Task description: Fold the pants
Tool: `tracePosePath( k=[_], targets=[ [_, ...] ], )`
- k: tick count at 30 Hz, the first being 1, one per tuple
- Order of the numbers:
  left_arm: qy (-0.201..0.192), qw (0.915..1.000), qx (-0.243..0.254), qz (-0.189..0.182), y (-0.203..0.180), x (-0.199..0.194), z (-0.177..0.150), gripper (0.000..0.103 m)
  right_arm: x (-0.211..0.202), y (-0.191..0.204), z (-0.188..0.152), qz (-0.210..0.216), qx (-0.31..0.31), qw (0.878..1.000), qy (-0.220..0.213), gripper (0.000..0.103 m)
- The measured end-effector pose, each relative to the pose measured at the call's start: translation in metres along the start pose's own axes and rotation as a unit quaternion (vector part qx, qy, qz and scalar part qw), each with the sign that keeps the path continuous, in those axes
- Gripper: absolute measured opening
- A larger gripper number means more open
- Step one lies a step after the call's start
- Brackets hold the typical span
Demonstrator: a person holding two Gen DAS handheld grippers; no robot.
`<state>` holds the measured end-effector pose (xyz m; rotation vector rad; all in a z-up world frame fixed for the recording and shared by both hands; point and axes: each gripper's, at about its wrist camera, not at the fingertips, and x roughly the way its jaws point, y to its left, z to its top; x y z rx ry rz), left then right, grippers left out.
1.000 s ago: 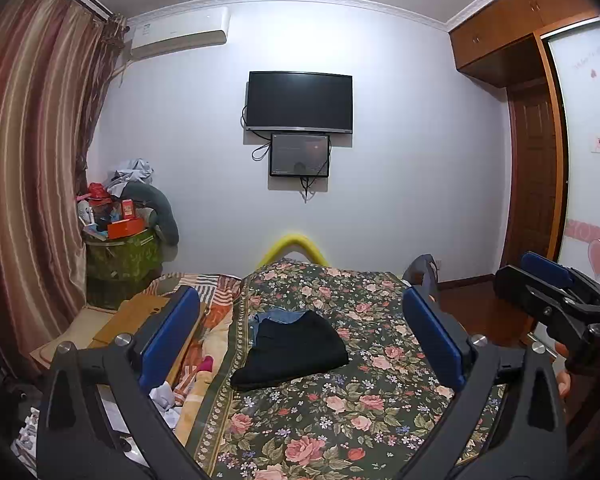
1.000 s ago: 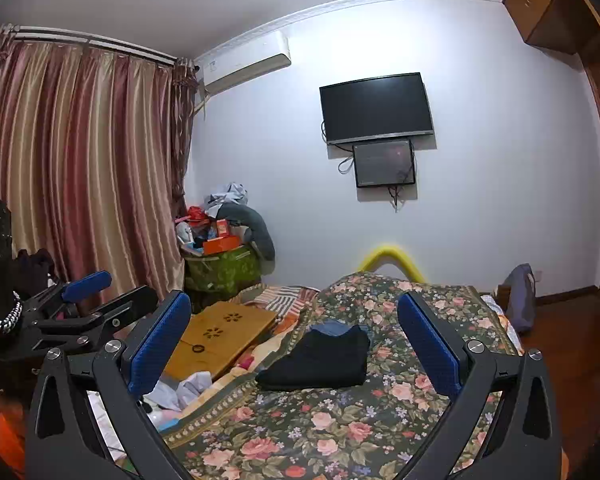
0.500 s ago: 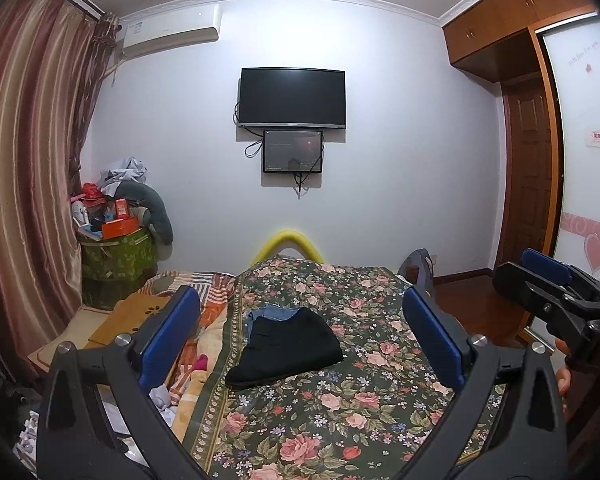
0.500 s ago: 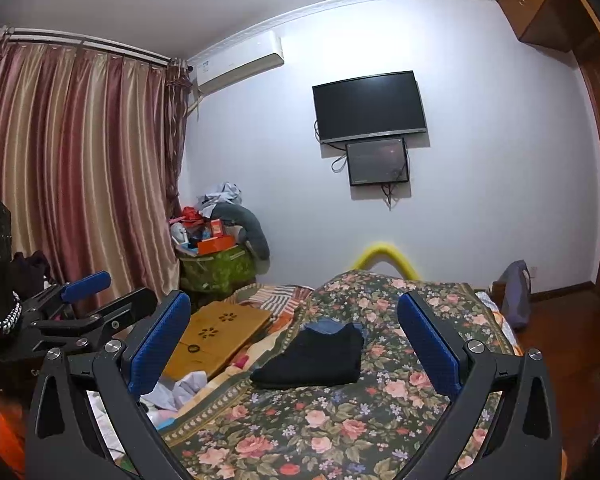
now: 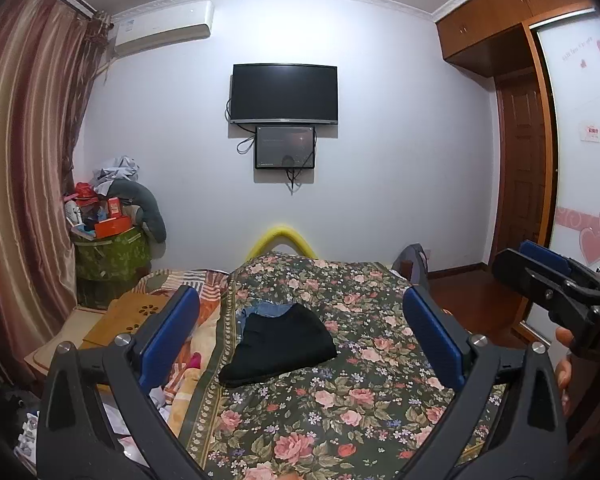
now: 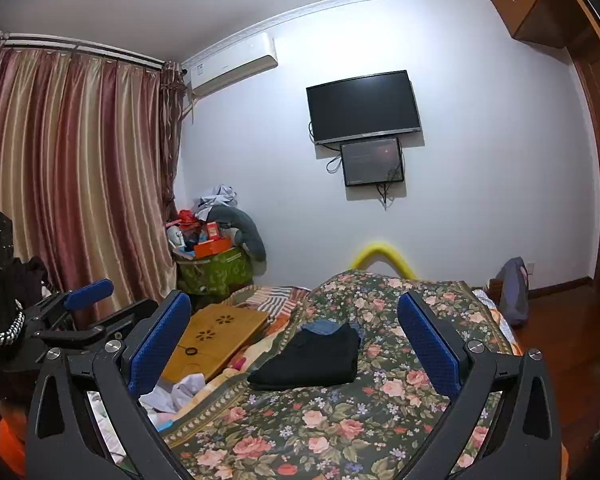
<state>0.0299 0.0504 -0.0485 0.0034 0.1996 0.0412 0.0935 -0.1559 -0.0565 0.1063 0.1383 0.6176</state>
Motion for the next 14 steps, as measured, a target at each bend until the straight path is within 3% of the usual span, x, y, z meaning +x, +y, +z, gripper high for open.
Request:
tracePosePath(
  k=[14],
  targets=[
    [0.008,0.9999,-0.003,-0.008,0.0037,0.0034,-0.0035,0.103,0.0054,0.0030,-0.0016,0.002,0.000,1.000,0.006,0.103]
  ],
)
